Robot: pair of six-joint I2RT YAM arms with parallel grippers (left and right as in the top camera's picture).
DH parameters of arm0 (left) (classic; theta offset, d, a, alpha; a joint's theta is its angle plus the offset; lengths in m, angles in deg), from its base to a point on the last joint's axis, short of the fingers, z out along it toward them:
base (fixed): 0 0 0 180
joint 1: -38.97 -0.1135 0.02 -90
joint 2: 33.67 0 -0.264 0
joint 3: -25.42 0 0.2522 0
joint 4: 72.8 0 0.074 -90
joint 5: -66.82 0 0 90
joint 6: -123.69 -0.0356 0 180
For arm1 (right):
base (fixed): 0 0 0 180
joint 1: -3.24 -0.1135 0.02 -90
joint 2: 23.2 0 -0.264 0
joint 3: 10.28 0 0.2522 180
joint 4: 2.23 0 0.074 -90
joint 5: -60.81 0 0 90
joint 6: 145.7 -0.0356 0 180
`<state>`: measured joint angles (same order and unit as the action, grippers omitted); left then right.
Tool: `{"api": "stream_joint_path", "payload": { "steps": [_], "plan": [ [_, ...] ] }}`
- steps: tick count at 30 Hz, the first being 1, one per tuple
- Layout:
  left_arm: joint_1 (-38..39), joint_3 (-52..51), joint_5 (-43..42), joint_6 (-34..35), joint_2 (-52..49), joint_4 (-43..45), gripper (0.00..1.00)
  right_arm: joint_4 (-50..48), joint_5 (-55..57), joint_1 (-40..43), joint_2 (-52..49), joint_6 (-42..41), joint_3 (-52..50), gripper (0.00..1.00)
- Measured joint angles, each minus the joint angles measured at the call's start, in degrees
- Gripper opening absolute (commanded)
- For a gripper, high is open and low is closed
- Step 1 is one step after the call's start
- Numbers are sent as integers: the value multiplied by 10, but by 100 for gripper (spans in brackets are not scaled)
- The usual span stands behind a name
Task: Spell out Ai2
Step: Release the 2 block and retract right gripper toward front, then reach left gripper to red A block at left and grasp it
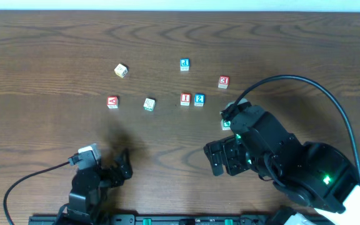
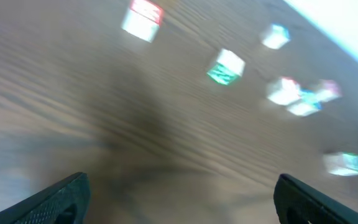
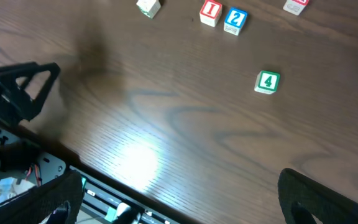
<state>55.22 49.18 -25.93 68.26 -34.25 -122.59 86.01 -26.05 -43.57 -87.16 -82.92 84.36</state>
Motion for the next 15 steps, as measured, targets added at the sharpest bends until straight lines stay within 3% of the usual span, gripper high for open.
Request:
{"api": "stream_joint_path", "payload": {
  "steps": [6, 11, 15],
  "plan": [
    [0, 0, -74, 57, 0, 32, 95, -14, -2, 0, 0, 0, 0, 99],
    [0, 5, -76, 23, -2, 58, 96, -37, -2, 0, 0, 1, 0, 99],
    [0, 77, -36, -39, -63, 25, 96, -58, -2, 0, 0, 5, 0, 99]
  ]
}}
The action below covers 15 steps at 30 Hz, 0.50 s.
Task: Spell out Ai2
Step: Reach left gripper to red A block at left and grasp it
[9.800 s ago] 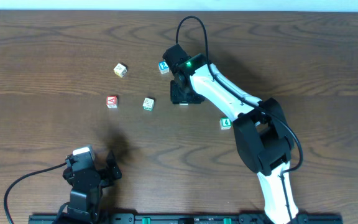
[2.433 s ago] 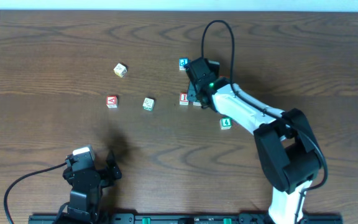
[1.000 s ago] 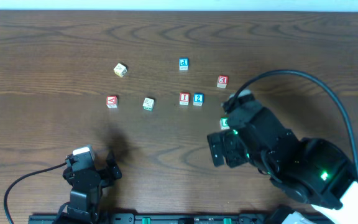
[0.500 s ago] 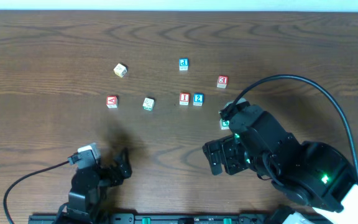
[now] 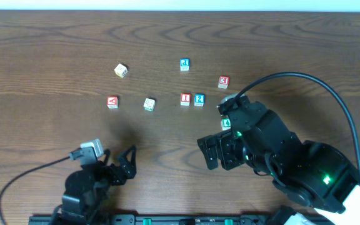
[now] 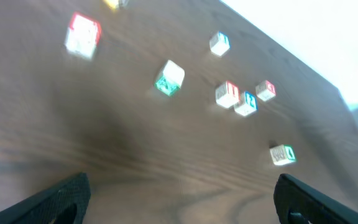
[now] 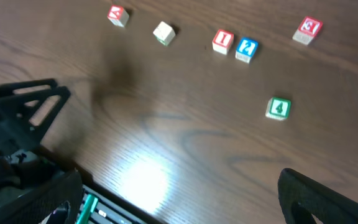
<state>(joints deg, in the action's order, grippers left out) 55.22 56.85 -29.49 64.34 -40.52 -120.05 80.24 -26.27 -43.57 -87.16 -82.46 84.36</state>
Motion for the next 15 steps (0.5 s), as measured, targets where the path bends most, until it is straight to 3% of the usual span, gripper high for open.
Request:
{"api": "stream_joint_path", "payload": {
  "steps": [7, 15],
  "plan": [
    [0, 209, 144, -112, -265, -53, 96, -34, 2, 0, 0, 9, -1, 99],
    [-10, 397, 222, -150, -619, -57, 95, -47, 41, -3, 1, 16, -1, 99]
  ]
}}
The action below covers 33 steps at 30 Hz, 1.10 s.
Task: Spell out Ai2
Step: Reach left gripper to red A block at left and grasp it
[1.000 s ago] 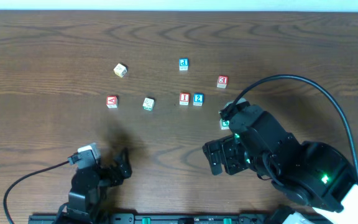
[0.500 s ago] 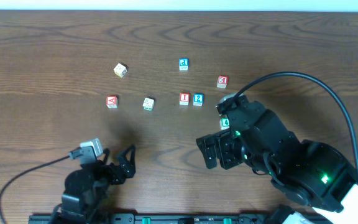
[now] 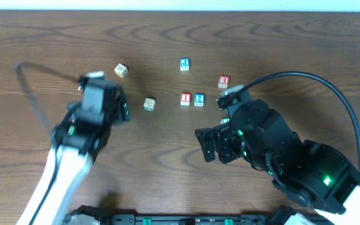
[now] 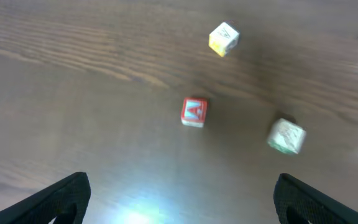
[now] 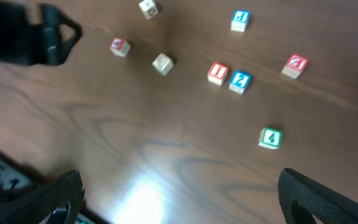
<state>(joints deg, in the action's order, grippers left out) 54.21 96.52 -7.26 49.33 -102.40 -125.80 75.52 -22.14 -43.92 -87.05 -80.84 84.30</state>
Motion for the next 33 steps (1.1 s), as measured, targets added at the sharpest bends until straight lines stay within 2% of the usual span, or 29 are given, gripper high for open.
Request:
{"api": "stream_joint_path", "payload": {
  "steps": [5, 7, 9, 12, 16, 17, 19, 31, 33],
  "plan": [
    [-10, 109, 3, 27, -193, -49, 96, -3, 46, 0, 0, 2, 0, 99],
    [-13, 137, -5, 65, -238, -71, 96, -4, 61, 0, 0, 2, 0, 99],
    [-17, 158, -18, 136, -276, -88, 96, -5, 73, 4, 0, 5, 0, 99],
    [-26, 163, -35, 231, -303, -91, 96, -9, 84, 19, 0, 10, 0, 99],
    [-44, 167, -51, 285, -329, -81, 100, -9, 91, 38, 0, 13, 0, 99],
    [-47, 167, -57, 295, -334, -81, 95, -9, 92, 42, 0, 14, 0, 99],
    [-52, 167, -71, 318, -347, -82, 93, -8, 93, 49, 0, 17, 0, 99],
    [-55, 167, -111, 597, -422, -57, 93, -1, 95, 59, -24, 27, 0, 99],
    [-56, 167, -113, 640, -422, -43, 89, 1, 95, 59, -24, 28, 0, 99]
  ]
}}
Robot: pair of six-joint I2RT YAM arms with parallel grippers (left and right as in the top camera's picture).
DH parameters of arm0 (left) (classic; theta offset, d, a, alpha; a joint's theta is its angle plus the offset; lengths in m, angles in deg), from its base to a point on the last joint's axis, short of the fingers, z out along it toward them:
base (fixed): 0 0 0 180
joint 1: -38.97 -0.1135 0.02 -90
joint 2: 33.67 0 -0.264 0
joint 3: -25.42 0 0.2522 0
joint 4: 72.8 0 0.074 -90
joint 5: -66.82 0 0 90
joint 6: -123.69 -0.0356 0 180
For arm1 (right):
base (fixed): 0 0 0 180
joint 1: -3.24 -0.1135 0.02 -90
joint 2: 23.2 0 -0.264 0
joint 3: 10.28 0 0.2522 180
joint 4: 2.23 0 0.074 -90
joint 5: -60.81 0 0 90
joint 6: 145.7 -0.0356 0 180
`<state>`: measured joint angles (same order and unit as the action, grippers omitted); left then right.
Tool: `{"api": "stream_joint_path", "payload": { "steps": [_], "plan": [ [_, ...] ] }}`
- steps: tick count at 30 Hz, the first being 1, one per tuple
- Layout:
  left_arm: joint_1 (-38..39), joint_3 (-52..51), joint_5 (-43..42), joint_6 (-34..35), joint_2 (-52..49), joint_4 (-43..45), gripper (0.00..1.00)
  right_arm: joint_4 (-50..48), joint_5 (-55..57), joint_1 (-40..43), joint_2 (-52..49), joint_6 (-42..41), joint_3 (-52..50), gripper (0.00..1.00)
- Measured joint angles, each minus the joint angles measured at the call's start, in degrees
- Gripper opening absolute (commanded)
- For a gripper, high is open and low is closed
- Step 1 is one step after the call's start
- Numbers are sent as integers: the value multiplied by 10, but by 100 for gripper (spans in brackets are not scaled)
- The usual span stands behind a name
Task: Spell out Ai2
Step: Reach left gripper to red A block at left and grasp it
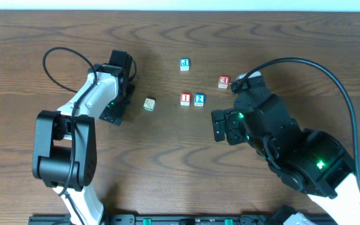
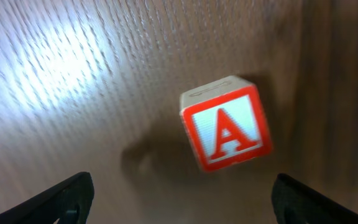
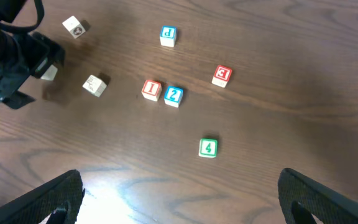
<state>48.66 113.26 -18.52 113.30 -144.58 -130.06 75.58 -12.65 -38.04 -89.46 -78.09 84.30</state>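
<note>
The red-lettered A block [image 2: 227,123] lies on the table just ahead of my open left gripper [image 2: 182,208], whose fingers [image 2: 61,196] stand wide on either side. In the overhead view the left gripper [image 1: 113,107] covers the A block. The red I block [image 1: 185,99] and blue 2 block [image 1: 199,99] sit side by side, touching, at mid-table. My right gripper [image 1: 221,127] hovers open and empty, right of them and nearer the front edge; the right wrist view shows the right gripper [image 3: 182,208] high above the wood.
A pale block with green print [image 1: 149,104] lies between the A and the I. A blue P block [image 1: 184,64] and a red 3 block [image 1: 224,81] sit farther back. The right wrist view also shows a green 4 block [image 3: 208,147] and a yellowish block [image 3: 75,26].
My left gripper has come down from high over the A block to close above it, still open. The right gripper has shifted a little toward the far side and sees more of the table.
Both grippers were open near the front edge, the left one low by its base. The left then tilted up toward the blocks, later stood over the A block from a height, and now sits close over it. No block has moved.
</note>
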Motion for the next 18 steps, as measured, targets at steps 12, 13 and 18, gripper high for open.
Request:
{"api": "stream_joint_path", "payload": {
  "steps": [12, 13, 18],
  "plan": [
    [-29, 0, -1, 146, 0, 69, 83, 5, 0, 0, 0, 1, 0, 99],
    [-33, 0, -1, 147, 0, 69, 83, 5, 0, 0, 0, 1, 0, 99],
    [-44, 0, -1, 133, 0, 69, 82, 3, 0, 0, -2, 1, 0, 99]
  ]
}}
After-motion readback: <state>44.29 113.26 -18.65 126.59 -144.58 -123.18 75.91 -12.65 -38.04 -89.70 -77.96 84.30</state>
